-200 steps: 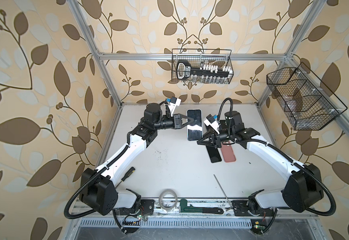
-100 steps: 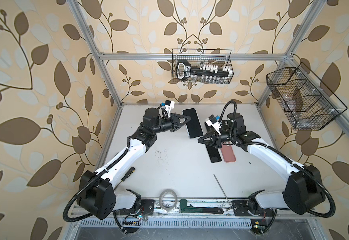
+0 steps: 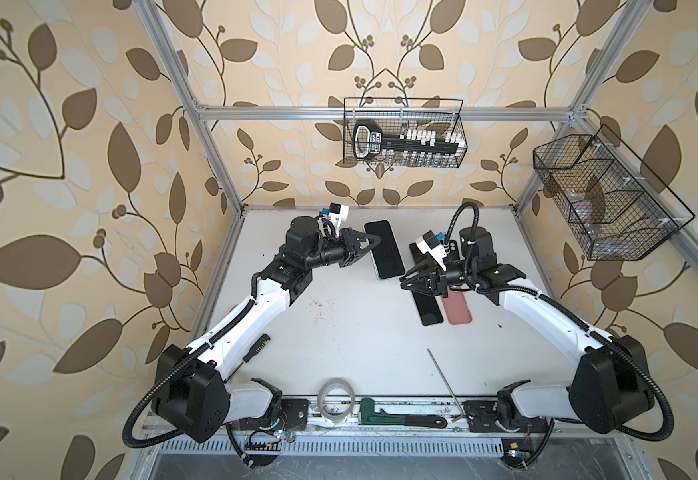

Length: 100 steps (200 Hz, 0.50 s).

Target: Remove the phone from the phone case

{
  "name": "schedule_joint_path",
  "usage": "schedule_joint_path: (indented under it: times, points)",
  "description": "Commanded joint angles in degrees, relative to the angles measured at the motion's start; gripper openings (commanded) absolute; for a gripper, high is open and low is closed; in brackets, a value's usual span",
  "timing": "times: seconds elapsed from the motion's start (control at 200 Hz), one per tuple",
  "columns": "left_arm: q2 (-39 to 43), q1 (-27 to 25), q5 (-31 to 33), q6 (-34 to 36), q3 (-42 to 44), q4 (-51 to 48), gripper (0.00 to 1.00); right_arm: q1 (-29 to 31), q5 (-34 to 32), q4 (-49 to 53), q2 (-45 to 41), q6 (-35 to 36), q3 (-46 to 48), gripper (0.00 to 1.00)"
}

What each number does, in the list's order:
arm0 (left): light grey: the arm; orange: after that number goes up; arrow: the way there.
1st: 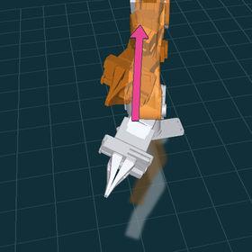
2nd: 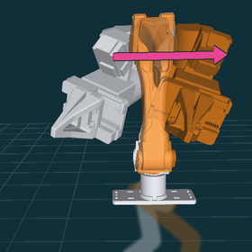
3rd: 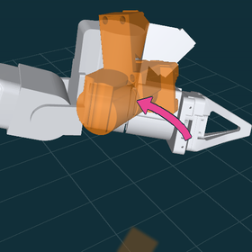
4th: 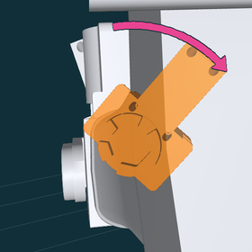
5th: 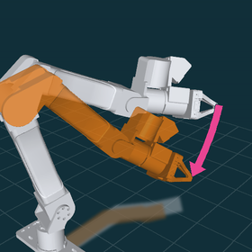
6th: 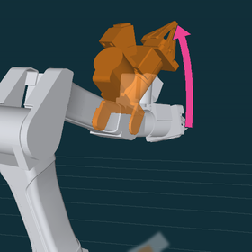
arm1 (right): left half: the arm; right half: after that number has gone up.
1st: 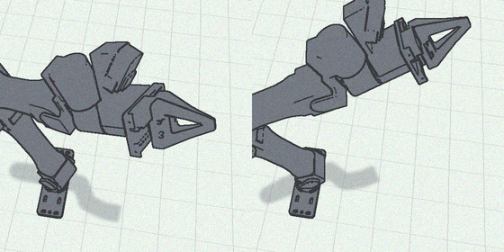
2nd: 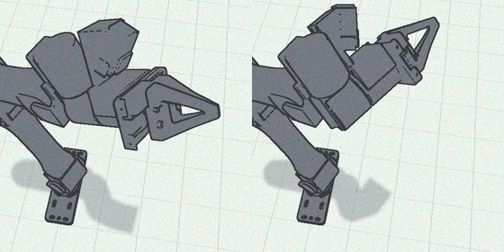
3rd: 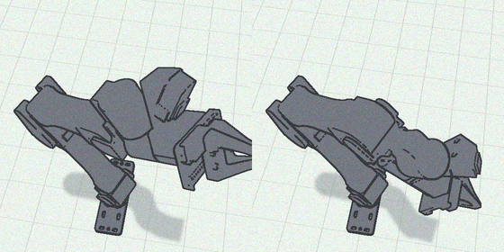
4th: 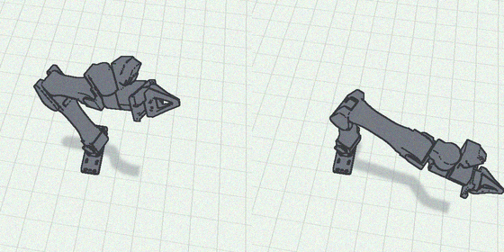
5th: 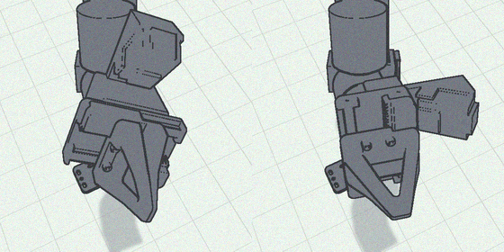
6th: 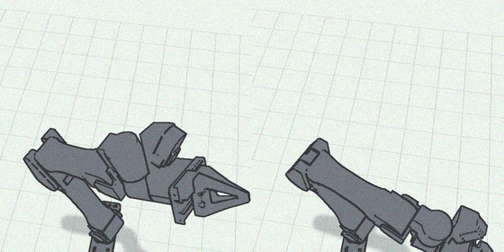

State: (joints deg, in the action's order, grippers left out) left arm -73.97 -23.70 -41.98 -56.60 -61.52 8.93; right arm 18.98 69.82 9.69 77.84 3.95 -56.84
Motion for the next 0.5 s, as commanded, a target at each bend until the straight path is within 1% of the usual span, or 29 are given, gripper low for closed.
schedule_joint_path:
  times: [0.0,0.145,0.29,0.375,0.495]
  points:
    - [1.4,-0.6,-3.9,5.9,-5.1,1.3,0.0,-0.2,3.5,6.6,-0.8,5.5,-2.5,0.33]
    - [-0.2,-0.6,-7.9,8.6,-6.8,0.7,0.0,-0.1,5.5,9.0,0.1,6.9,-4.2,0.33]
    - [-0.6,-0.6,-10.2,11.4,-7.2,-0.1,0.0,0.7,5.2,12.6,0.6,9.3,-6.5,0.32]
    - [-0.6,-0.6,-10.9,13.4,-7.7,-1.9,0.0,1.4,3.7,15.5,1.1,10.9,-8.1,0.32]
    - [-0.5,-0.6,-11.6,14.2,-8.0,-2.3,0.0,2.3,2.9,19.4,2.5,13.7,-10.5,0.32]
